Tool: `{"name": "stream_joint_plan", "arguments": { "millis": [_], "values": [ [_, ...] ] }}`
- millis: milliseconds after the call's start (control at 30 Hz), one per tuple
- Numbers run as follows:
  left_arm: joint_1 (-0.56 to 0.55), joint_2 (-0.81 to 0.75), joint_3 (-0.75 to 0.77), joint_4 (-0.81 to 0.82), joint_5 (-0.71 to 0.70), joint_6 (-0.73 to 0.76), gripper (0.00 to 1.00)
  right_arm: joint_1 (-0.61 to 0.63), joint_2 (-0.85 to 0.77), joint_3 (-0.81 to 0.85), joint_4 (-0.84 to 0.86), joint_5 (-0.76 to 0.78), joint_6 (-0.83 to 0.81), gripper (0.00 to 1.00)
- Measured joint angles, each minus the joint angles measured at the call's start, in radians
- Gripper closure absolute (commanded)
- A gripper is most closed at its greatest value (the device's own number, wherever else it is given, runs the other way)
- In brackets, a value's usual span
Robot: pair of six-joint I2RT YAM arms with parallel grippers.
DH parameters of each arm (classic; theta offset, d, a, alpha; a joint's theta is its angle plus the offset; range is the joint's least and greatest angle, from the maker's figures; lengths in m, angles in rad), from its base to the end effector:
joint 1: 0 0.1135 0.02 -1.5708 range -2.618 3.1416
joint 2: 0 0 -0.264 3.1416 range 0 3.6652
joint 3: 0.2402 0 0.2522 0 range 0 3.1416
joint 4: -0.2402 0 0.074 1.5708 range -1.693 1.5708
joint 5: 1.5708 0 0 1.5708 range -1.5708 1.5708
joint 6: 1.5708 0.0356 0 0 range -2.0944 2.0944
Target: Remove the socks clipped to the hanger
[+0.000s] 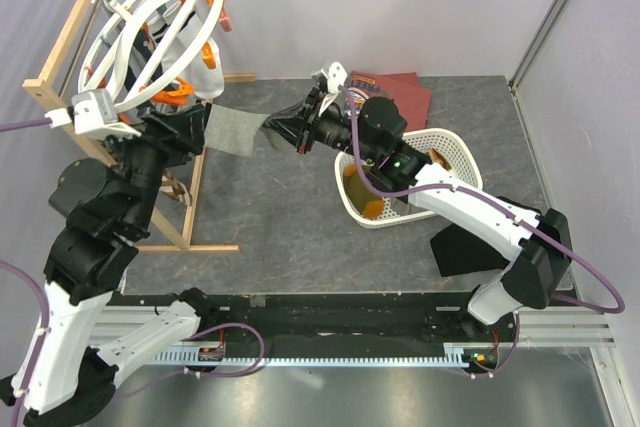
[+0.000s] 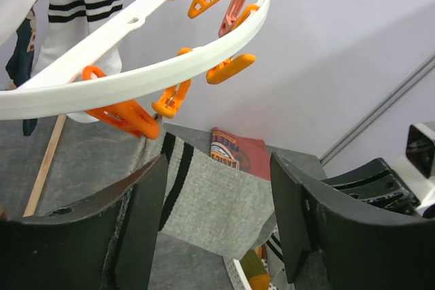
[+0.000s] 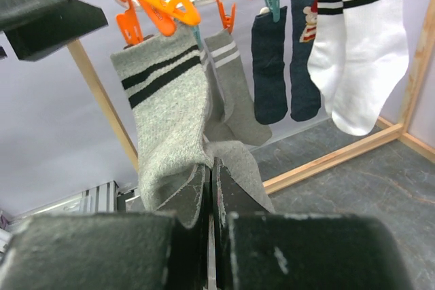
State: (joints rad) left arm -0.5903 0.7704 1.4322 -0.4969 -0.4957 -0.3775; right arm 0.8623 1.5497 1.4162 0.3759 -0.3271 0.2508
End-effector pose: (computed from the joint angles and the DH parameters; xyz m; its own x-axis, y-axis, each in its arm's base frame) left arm 0.0849 -0.0365 0.5125 0.0900 -0.4506 -0.8882 0.1431 0.8884 -0.4362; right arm 0.2319 0.2882 0.4302 -0.0775 0.2707 -0.9595 -0.9319 0.3223 0.1662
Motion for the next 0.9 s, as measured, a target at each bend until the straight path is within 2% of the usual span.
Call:
{"name": "stream_joint_plan", "arguments": {
  "millis": [167,533,900],
  "values": [
    [0.0,0.056,0.014,-0.006,-0.028,-0.034,0.39,-0.047,0.019,0.04,-0.035,-0.061,0.013,1.0],
    [0.0,0.043,-0.034,0.002,-0.153,-0.237,0.41,-0.061,0.035,0.07,-0.071,-0.106,0.031,1.0],
    [0.0,0.011,-0.065,0.006,-0.232,-0.286,0.42,-0.082,0.035,0.07,-0.066,-0.117,0.045,1.0]
  ]
}}
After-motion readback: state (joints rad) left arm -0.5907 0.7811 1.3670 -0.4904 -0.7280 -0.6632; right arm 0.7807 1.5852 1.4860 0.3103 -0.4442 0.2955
